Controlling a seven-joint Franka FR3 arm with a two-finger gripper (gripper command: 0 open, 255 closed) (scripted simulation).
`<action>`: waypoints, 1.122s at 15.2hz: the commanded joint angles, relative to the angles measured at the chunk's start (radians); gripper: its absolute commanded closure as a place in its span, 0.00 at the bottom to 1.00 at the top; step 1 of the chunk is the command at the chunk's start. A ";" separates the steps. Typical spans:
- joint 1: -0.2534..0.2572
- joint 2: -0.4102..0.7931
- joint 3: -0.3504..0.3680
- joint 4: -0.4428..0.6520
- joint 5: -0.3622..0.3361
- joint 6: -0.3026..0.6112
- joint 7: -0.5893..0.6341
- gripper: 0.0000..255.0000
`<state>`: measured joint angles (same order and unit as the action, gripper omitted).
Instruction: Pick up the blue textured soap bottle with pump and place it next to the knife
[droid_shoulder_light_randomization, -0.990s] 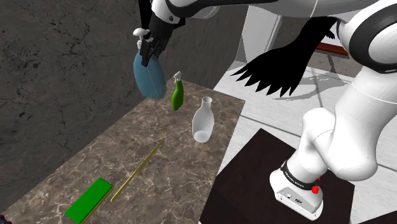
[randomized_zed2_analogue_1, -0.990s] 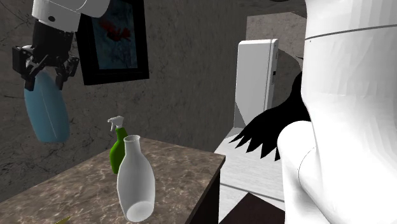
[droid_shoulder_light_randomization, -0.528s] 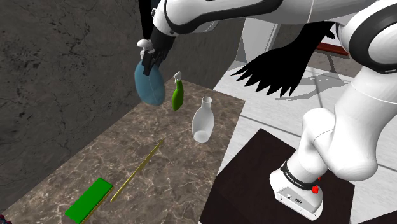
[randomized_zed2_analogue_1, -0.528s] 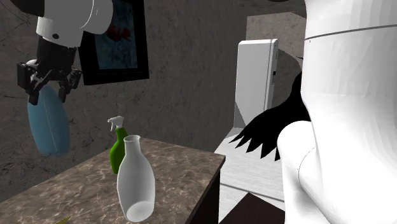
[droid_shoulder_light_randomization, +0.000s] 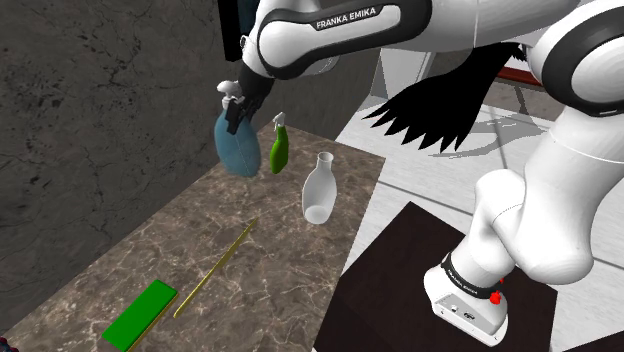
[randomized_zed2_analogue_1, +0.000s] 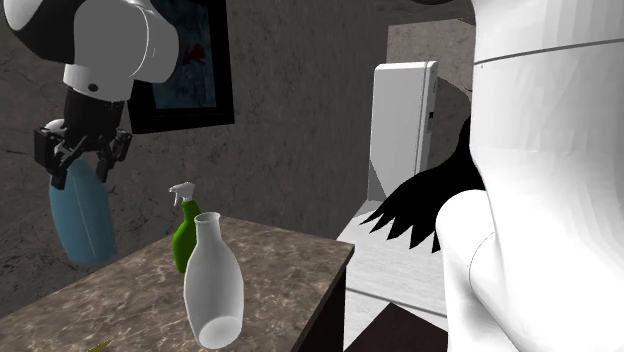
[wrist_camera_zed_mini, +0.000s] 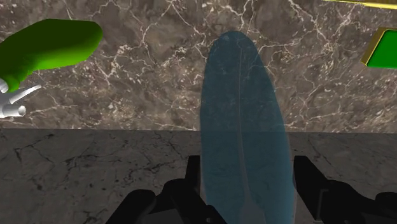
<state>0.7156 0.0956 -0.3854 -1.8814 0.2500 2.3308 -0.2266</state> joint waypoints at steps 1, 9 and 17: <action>0.000 0.005 0.001 -0.021 0.008 0.026 -0.008 1.00; -0.004 0.041 0.009 -0.085 0.052 0.121 -0.049 1.00; -0.012 0.091 0.024 -0.134 0.112 0.210 -0.102 1.00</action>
<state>0.7044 0.1813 -0.3634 -2.0084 0.3548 2.5288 -0.3220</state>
